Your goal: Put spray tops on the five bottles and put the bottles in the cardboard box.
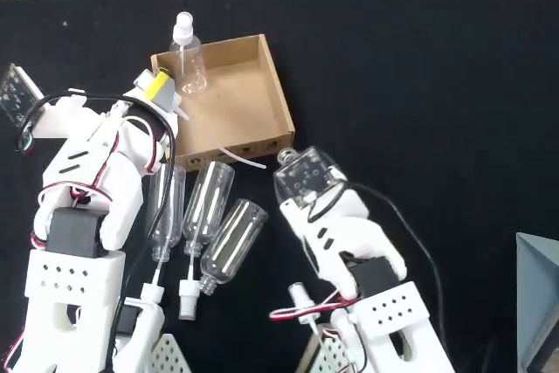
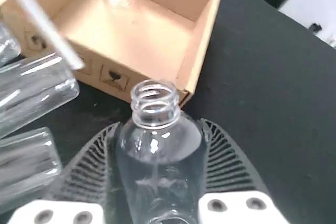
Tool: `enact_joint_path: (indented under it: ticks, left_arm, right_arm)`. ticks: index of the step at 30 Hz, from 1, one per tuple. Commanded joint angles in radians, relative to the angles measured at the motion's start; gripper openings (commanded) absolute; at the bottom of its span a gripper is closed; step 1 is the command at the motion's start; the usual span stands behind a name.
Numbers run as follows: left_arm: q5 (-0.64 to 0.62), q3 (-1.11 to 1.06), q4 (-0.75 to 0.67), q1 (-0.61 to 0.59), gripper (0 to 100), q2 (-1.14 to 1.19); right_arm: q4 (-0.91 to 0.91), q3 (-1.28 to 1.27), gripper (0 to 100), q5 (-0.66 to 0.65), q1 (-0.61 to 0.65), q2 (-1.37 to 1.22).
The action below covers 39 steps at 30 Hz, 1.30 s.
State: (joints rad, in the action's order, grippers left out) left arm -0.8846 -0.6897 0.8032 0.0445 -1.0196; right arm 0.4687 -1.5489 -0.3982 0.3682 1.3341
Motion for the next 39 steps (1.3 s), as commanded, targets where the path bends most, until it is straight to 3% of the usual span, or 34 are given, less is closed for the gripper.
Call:
enact_joint_path:
  ticks: [1,33,39]
  left_arm:
    - [-0.009,0.015,-0.018,0.007,3,-0.023]
    - [-0.006,-0.012,-0.026,0.015,3,-0.011]
    - [-0.005,-0.143,-0.209,0.015,3,-0.021]
  right_arm:
    - [-0.028,0.002,7.5,-0.026,0.044,0.035]
    - [-0.029,-0.01,7.7,-0.025,0.106,0.035]
    - [-0.029,-0.01,7.7,-0.023,0.106,0.035]
